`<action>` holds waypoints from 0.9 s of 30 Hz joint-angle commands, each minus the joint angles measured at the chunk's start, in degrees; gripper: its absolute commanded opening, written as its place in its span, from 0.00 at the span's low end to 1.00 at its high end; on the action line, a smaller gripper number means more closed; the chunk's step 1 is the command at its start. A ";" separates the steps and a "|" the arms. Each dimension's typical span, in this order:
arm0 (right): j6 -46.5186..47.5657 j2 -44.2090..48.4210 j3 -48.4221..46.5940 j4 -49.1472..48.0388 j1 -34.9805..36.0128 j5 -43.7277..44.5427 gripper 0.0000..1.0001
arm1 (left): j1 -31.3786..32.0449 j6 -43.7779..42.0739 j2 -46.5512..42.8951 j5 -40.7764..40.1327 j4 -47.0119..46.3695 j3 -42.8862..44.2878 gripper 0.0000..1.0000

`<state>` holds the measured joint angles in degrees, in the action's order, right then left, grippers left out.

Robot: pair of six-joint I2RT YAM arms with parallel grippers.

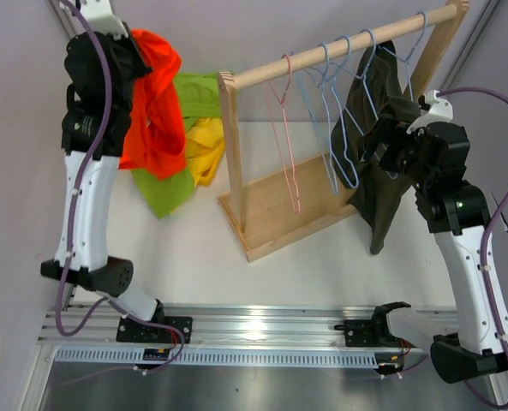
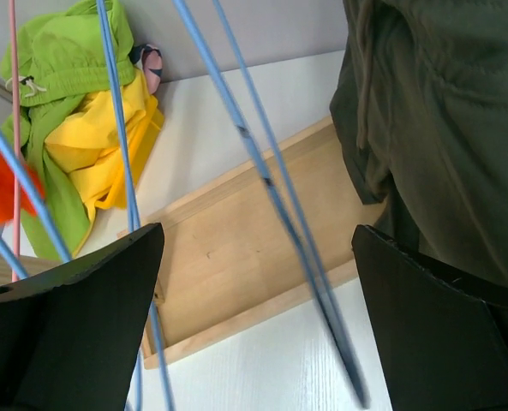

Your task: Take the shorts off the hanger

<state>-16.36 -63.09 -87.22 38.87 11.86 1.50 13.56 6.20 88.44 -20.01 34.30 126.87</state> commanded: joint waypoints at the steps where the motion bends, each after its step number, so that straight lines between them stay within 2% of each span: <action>1: 0.63 3.67 3.36 -1.08 -0.34 0.00 0.99 | -3.35 -2.77 6.71 7.78 -16.48 8.40 0.00; 4: 0.45 6.13 6.88 -0.64 -0.52 -0.88 0.99 | -4.16 -4.35 11.56 6.13 -24.00 9.79 0.00; 6: 0.45 7.10 8.55 0.23 -0.43 -0.88 0.99 | -4.25 -4.70 16.48 2.97 -24.63 10.86 0.00; 9: 0.89 9.12 9.78 0.85 -0.61 -0.88 0.99 | -4.33 -5.05 17.90 -1.59 -30.95 0.60 0.01; 11: 1.15 9.74 9.44 1.20 -0.61 -0.79 0.99 | -4.77 -3.92 19.91 -3.71 -32.72 -5.89 0.32; 12: 1.42 9.91 8.91 1.81 -0.61 -0.71 0.99 | -5.03 -3.04 20.88 -4.16 -31.68 -6.71 0.53; 13: 1.33 10.09 7.43 2.17 -0.69 -0.36 0.99 | -5.38 -0.86 21.85 -4.86 -28.71 -7.68 0.95; 14: 1.50 10.44 6.37 2.43 -0.70 0.08 0.99 | -6.08 0.47 22.82 -5.39 -26.59 -7.95 0.99; 17: 1.24 10.62 1.54 3.31 -0.70 -0.09 0.99 | -8.72 7.32 25.20 -3.64 -18.59 -8.04 0.99; 20: 1.33 10.36 -3.63 4.63 -0.69 0.08 0.99 | -10.57 11.55 22.31 -2.75 -16.29 -13.63 0.99; 27: 5.19 4.93 -12.79 3.40 -0.70 6.41 0.99 | -10.66 15.68 5.80 -5.30 -14.27 -22.80 0.99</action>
<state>-14.02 -54.98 -96.20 43.88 11.40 3.84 2.20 17.47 106.69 -23.46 21.47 104.60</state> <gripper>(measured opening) 0.993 0.994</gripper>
